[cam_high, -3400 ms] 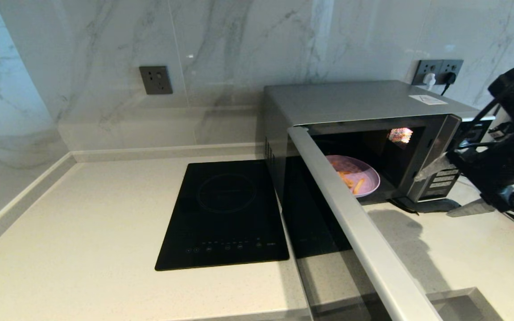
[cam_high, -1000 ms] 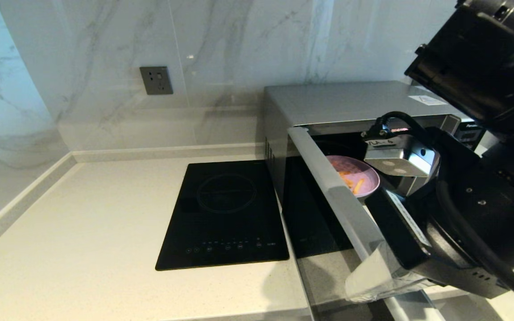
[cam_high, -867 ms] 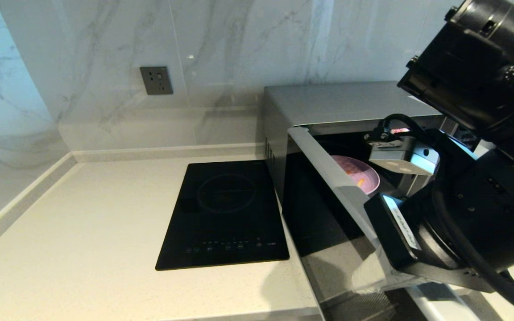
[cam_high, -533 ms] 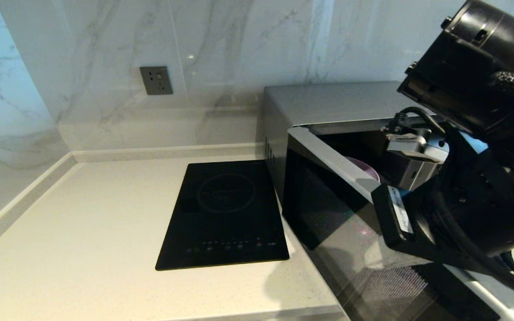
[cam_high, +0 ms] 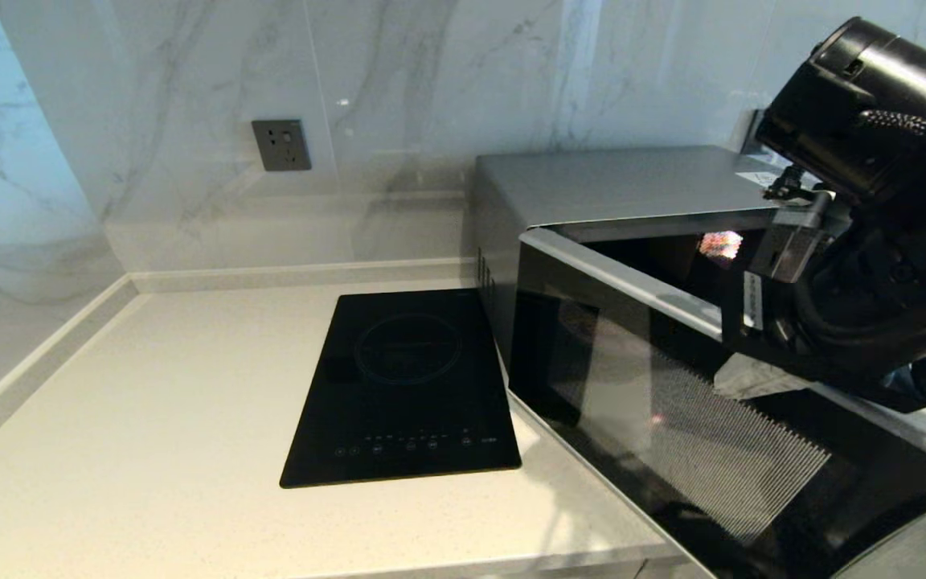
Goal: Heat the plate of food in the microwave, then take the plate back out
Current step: Close the microwave oven
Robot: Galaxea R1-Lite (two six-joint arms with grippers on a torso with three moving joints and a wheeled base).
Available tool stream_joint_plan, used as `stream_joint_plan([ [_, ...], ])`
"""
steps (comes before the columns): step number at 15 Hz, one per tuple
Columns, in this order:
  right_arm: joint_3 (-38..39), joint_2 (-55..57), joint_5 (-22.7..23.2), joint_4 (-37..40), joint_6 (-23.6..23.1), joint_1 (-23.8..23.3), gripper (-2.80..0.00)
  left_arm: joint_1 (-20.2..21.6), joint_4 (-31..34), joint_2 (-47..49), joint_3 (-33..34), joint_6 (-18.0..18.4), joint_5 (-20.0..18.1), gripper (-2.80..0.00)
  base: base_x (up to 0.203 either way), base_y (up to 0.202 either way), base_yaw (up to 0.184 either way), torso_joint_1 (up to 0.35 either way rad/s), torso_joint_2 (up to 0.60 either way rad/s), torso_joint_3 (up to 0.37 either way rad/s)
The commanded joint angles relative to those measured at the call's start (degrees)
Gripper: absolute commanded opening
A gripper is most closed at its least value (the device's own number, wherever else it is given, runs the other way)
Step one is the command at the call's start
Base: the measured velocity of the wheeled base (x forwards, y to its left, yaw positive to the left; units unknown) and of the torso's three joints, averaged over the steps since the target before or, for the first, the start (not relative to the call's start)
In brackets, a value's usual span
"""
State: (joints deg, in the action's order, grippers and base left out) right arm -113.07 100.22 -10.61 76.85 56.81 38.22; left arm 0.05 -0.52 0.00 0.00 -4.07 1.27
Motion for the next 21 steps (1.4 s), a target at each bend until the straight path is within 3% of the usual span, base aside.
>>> stream_joint_plan([
  [1,0.1,-0.4,-0.2,0.4,-1.2,-4.4,-2.80,0.0,0.0,0.1,0.0,-0.1,0.1,-2.80,0.000,0.000,0.000,0.000,0.00,0.000],
  [7,0.1,0.5,-0.5,-3.0,-5.3,-14.4,-2.80,0.0,0.0,0.1,0.0,-0.1,0.1,-2.80,0.000,0.000,0.000,0.000,0.00,0.000],
  [11,0.1,2.8,-0.4,-10.6,-9.1,-23.0,-2.80,0.0,0.0,0.1,0.0,-0.1,0.1,-2.80,0.000,0.000,0.000,0.000,0.00,0.000],
  [21,0.1,6.5,-0.4,-27.2,-10.0,-30.2,-2.80,0.0,0.0,0.1,0.0,-0.1,0.1,-2.80,0.000,0.000,0.000,0.000,0.00,0.000],
])
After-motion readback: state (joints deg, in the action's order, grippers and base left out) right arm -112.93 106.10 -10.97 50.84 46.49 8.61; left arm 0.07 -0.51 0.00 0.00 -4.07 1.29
